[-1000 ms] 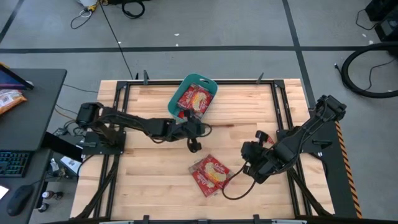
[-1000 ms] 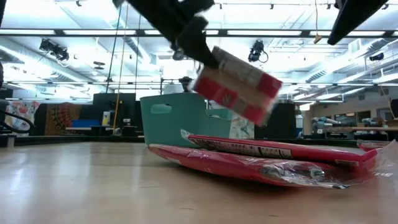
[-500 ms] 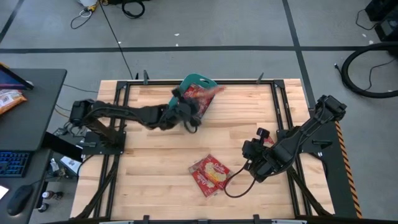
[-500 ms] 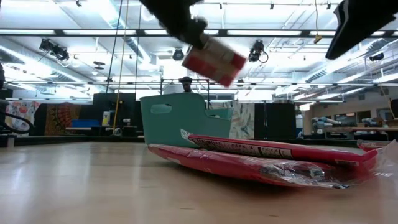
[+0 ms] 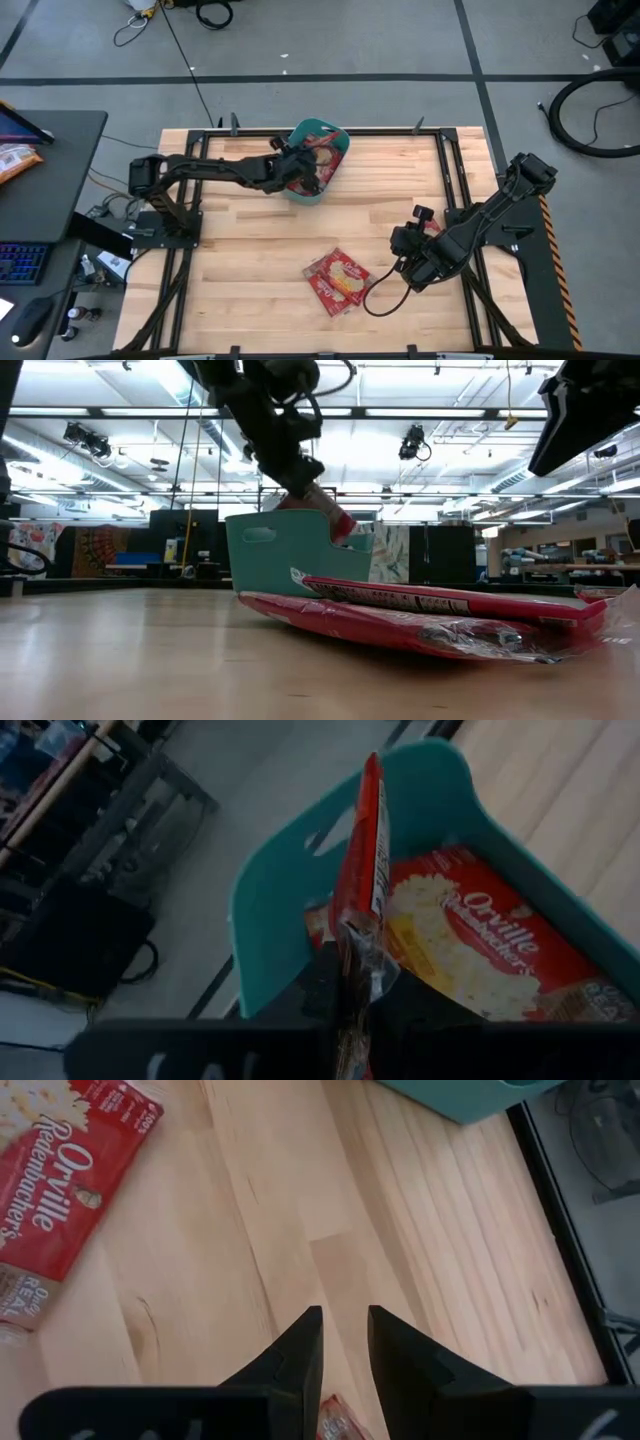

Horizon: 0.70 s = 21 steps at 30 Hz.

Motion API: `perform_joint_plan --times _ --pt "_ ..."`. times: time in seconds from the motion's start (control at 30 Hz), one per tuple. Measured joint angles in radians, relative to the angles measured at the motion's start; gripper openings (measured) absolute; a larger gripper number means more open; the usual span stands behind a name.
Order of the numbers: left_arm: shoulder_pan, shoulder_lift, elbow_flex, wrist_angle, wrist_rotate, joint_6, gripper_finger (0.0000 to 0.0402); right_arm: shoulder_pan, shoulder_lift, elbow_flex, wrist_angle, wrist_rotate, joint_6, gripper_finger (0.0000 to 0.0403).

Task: Sort popcorn bags into baskets
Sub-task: Put the popcorn bag into the green bin

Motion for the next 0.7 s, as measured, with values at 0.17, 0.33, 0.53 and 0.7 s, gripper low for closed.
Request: perform_joint_plan --times 0.17,0.33,0.53,0.7 --pt "-0.009 0.028 0.0 -0.008 0.002 -0.003 0.0038 0.0 0.0 0.0 0.01 0.0 0.0 0.0087" --pt "-0.039 0.025 0.0 -0.015 0.03 0.014 0.0085 0.0 0.0 0.0 0.019 0.0 0.0 0.0087" --pt "-0.086 0.016 0.0 -0.021 0.031 0.071 0.0161 -0.011 0.0 0.0 0.056 -0.019 0.059 0.0087" --pt "-0.13 -0.014 0.001 -0.014 0.049 0.098 0.0189 -0.031 0.0 0.0 0.062 -0.034 0.079 0.0088"
